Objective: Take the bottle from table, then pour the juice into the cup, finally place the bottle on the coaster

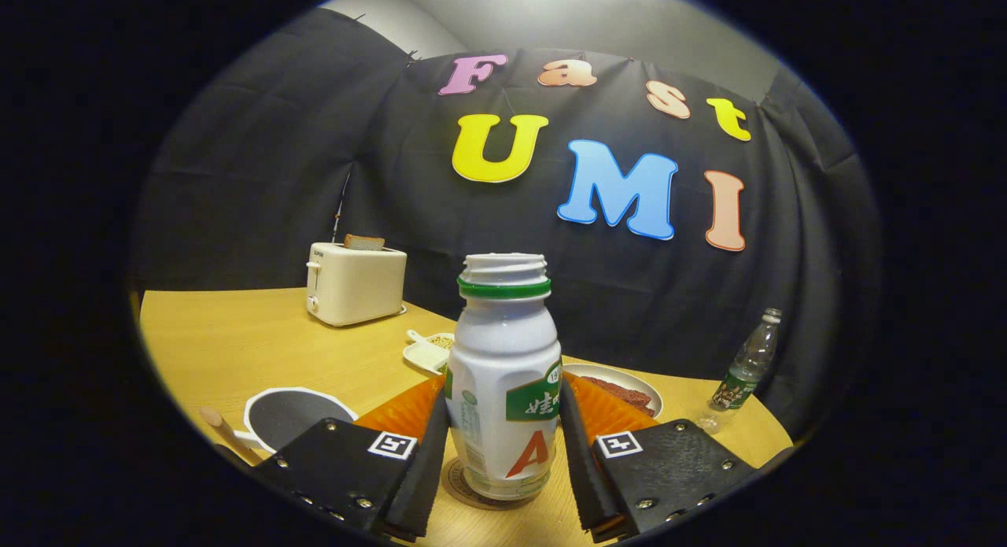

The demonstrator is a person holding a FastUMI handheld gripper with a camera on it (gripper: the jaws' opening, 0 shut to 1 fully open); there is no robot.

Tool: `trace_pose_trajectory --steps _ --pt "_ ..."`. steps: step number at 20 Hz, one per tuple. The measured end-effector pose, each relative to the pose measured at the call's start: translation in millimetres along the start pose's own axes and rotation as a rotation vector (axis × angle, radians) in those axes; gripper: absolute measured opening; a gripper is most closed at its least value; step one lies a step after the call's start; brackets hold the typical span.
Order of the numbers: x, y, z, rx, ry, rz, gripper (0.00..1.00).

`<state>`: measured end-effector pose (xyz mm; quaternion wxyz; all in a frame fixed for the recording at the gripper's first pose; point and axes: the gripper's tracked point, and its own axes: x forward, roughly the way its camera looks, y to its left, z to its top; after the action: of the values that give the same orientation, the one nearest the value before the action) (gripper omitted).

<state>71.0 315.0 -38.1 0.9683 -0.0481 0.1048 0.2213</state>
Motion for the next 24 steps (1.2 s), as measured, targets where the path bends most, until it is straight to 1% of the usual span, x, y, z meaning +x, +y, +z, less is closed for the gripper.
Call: trace_pose_trajectory --steps 8,9,19,24 --pt "16 -11 -29 0.193 0.036 -0.010 0.69" --pt "16 -13 -26 0.210 0.020 -0.011 0.68" --pt "15 -15 -27 0.224 -0.001 -0.016 0.69" --pt "16 -13 -26 0.200 0.006 -0.016 0.75"
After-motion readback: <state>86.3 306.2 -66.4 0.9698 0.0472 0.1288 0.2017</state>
